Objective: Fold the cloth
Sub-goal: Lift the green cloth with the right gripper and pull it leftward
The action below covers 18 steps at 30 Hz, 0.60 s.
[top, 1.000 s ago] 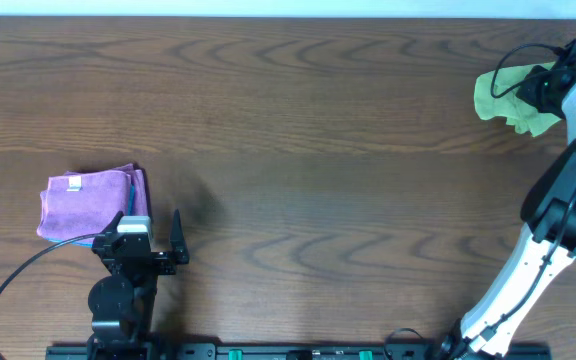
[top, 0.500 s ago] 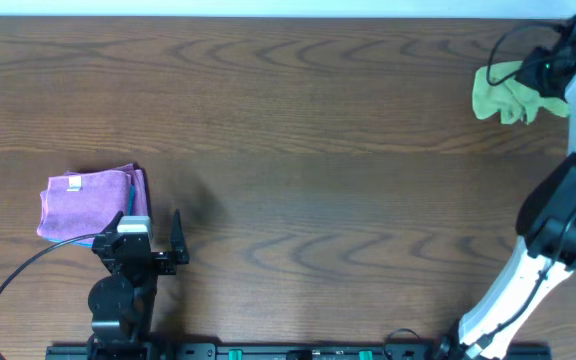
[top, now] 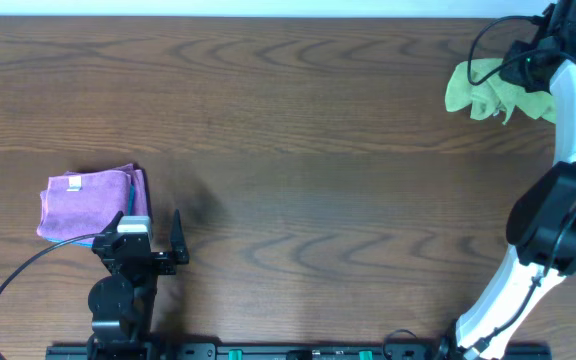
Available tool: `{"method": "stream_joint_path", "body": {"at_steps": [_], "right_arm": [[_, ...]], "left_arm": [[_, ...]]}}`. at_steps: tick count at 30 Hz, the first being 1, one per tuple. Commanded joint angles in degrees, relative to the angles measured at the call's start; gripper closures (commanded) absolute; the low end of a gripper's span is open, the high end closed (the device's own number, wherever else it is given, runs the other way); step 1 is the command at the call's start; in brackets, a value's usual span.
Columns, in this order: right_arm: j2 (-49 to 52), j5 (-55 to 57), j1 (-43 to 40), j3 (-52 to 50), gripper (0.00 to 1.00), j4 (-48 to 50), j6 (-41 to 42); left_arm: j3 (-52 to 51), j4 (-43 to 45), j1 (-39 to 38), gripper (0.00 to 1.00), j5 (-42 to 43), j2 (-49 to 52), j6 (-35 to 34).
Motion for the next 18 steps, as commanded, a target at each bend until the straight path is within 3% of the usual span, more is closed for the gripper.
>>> {"method": "stream_joint_path", "body": {"at_steps": [1, 4, 5, 18], "right_arm": [[-1.01, 3.74, -0.48, 0.52, 0.87, 0.13, -1.55], [-1.01, 3.72, -1.22, 0.52, 0.93, 0.15, -1.55], [-1.01, 3.69, -1.46, 0.52, 0.99, 0.13, -1.55], [-1.16, -3.45, 0.46, 0.52, 0.99, -2.01, -0.46]], "left_arm": [[-1.64, -0.48, 0.22, 0.05, -0.61, -0.37, 1.01], [-1.64, -0.48, 0.22, 0.05, -0.61, -0.37, 1.01], [-1.64, -0.48, 0.22, 0.05, -0.61, -0.37, 1.01], [-1.64, -0.5, 0.22, 0.05, -0.61, -0.37, 1.01]]}}
